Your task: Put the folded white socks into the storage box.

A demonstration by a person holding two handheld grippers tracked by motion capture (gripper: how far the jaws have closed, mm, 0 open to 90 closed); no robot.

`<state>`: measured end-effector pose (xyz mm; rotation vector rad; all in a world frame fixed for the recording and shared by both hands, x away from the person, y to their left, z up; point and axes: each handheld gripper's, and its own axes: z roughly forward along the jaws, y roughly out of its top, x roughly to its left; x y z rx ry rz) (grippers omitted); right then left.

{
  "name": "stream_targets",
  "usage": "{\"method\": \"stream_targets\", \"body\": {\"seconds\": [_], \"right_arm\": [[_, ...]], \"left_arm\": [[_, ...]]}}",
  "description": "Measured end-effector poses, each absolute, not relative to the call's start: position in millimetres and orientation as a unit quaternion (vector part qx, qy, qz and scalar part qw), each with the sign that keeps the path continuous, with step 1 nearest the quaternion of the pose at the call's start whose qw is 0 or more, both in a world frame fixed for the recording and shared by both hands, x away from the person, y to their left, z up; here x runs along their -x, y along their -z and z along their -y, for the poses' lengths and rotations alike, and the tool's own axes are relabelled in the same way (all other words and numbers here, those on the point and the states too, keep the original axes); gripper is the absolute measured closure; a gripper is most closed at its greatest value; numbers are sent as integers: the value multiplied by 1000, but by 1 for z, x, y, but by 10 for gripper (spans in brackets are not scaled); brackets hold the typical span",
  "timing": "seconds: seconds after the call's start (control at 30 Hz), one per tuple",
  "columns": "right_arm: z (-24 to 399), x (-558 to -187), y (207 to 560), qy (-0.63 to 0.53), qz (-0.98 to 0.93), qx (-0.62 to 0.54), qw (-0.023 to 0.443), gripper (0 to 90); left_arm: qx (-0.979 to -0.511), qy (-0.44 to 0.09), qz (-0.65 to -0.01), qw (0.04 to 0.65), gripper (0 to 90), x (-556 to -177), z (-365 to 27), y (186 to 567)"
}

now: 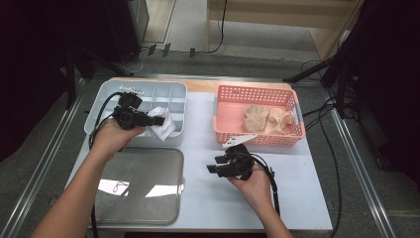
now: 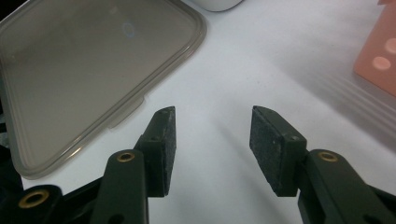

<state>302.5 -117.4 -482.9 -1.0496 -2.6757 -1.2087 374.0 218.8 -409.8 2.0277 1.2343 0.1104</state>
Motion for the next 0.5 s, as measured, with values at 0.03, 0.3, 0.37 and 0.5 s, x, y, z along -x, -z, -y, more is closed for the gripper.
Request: {"method": "stream_targets", "body": {"seconds": [0.03, 0.3, 0.37, 0.5], "right_arm": [[117, -303, 483, 387, 858, 337, 12, 523], [116, -302, 484, 386, 859, 336, 13, 519], [116, -302, 484, 385, 860, 335, 12, 520], [115, -302, 484, 385, 860, 335, 12, 519]], "left_arm": [[-793, -45, -482, 370, 608, -376, -218, 411], [-793, -57, -493, 353, 609, -396, -204, 422], [-794, -56, -494, 349, 609, -400, -199, 425], [-795, -57, -493, 349, 609, -403, -190, 428]]}}
